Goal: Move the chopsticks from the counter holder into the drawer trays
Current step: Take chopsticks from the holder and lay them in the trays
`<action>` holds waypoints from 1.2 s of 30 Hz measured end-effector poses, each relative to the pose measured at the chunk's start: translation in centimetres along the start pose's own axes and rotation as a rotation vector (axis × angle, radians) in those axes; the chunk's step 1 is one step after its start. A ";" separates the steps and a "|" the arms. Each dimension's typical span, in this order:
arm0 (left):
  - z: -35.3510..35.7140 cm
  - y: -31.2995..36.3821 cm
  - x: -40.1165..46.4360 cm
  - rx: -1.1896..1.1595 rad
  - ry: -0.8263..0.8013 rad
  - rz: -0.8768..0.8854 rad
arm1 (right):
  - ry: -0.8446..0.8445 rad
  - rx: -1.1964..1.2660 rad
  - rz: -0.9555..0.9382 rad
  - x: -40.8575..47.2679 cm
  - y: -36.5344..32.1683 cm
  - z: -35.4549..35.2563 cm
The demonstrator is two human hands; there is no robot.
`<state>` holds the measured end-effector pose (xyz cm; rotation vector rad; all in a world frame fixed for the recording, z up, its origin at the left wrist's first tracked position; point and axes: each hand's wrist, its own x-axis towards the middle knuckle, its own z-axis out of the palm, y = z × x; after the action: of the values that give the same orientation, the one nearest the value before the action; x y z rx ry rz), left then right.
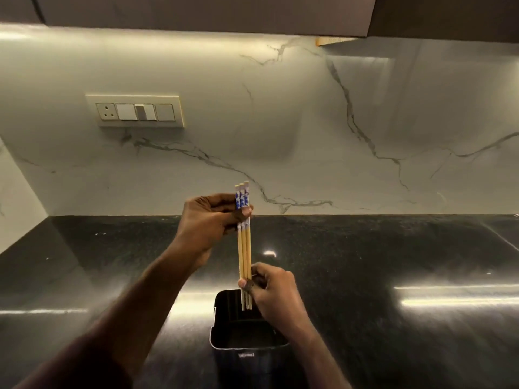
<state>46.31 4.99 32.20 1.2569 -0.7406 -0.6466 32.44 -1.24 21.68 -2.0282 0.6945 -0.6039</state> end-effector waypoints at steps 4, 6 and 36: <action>-0.4 3.8 -1.4 -0.003 -0.008 0.057 | -0.138 0.238 0.038 -1.5 -2.3 -0.4; -0.6 5.3 -2.7 0.007 -0.030 0.089 | -0.203 0.350 0.068 -2.7 -3.6 -0.8; 21.8 -0.1 -28.5 -0.107 -0.370 -0.107 | 0.054 0.356 0.457 -38.4 2.4 -18.2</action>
<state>11.70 14.24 31.31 1.0954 -0.9326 -1.0108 -7.70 12.85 22.76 -1.4658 0.9705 -0.4711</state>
